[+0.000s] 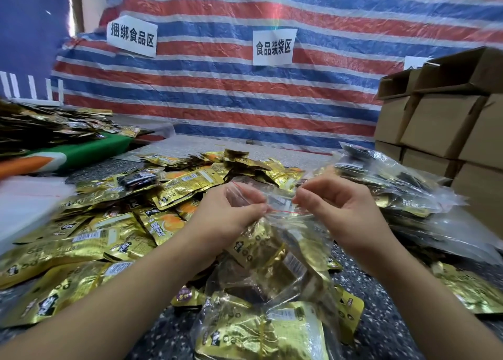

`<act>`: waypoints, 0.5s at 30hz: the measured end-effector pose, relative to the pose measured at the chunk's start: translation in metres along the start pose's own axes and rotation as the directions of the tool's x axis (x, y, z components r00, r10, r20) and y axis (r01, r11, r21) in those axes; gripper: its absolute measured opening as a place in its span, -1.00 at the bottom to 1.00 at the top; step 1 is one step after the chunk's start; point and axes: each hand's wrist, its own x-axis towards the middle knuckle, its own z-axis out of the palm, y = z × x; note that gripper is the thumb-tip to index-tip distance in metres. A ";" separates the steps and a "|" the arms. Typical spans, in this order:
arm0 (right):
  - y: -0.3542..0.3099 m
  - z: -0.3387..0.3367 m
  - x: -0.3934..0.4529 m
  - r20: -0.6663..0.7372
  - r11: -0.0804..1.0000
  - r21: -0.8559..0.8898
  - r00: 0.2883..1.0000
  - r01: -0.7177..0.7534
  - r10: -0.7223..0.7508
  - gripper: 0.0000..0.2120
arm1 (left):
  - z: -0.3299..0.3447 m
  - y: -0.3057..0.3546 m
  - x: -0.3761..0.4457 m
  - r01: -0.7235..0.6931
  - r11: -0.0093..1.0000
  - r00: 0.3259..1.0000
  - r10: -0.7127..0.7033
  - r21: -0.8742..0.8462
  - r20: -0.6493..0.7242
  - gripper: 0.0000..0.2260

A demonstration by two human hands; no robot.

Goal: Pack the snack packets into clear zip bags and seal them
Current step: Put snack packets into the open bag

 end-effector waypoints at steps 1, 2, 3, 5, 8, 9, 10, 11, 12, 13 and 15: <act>0.001 0.000 0.000 0.004 0.999 0.029 1.000 -0.019 0.019 -0.77 | 0.000 -0.001 0.000 -0.017 1.000 1.000 0.018 0.017 -0.016 -0.93; 0.003 -0.001 0.001 0.006 0.997 0.069 0.999 -0.047 0.047 -0.73 | 0.001 -0.002 0.000 -0.035 0.999 0.999 0.036 0.032 -0.033 -0.94; 0.006 -0.003 0.001 0.003 0.991 0.104 0.996 -0.084 0.084 -0.65 | 0.001 -0.003 0.000 -0.047 0.998 0.997 0.049 0.034 -0.054 -0.94; 0.010 -0.005 0.004 -0.018 0.976 0.107 0.981 -0.189 0.192 -0.47 | 0.001 -0.005 0.002 -0.062 0.998 0.991 0.060 -0.014 -0.121 -0.95; 0.014 -0.008 0.004 0.126 0.922 0.016 0.916 -0.386 0.382 -0.32 | 0.000 -0.008 0.007 -0.063 0.988 0.965 0.025 -0.138 -0.262 -0.94; 0.015 -0.008 0.003 0.221 0.905 -0.049 0.879 -0.423 0.423 -0.34 | 0.000 -0.008 0.008 -0.061 0.982 0.957 0.007 -0.179 -0.291 -0.94; 0.014 -0.008 0.000 0.312 0.888 -0.128 0.832 -0.441 0.458 -0.36 | 0.000 -0.009 0.009 -0.061 0.976 0.951 -0.007 -0.209 -0.309 -0.94; 0.014 -0.007 -0.002 0.380 0.872 -0.210 0.785 -0.443 0.490 -0.36 | -0.001 -0.010 0.009 -0.060 0.974 0.947 -0.013 -0.218 -0.320 -0.93; 0.015 -0.007 -0.003 0.418 0.858 -0.280 0.750 -0.430 0.512 -0.36 | -0.001 -0.011 0.010 -0.059 0.976 0.945 -0.013 -0.210 -0.328 -0.93; 0.016 -0.006 -0.005 0.438 0.854 -0.320 0.735 -0.410 0.517 -0.40 | -0.001 -0.011 0.010 -0.058 0.980 0.942 -0.009 -0.188 -0.335 -0.93; 0.017 -0.005 -0.005 0.471 0.876 -0.309 0.741 -0.371 0.480 -0.64 | -0.003 -0.010 0.011 -0.048 0.993 0.947 0.012 -0.104 -0.322 -0.95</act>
